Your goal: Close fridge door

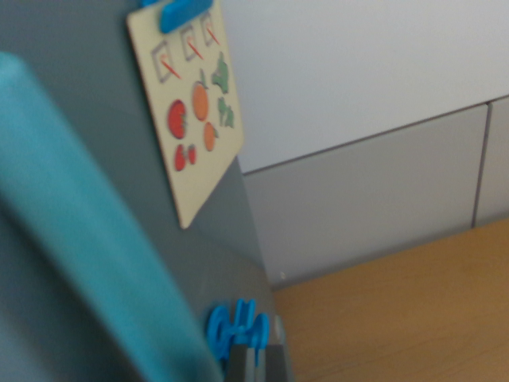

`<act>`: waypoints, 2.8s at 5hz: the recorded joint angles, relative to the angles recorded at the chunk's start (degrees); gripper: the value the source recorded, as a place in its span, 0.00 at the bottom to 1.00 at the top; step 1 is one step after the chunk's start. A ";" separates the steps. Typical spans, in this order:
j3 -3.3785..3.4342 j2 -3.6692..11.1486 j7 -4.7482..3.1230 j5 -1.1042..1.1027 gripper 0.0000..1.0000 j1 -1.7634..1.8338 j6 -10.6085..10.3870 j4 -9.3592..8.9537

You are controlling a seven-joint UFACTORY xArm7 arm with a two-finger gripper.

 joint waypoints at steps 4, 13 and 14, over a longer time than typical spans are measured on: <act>0.39 6.34 0.00 0.00 1.00 0.05 -0.06 3.58; 13.00 19.38 0.00 0.00 1.00 0.21 -0.32 14.35; 13.00 19.38 0.00 0.00 1.00 0.21 -0.32 14.35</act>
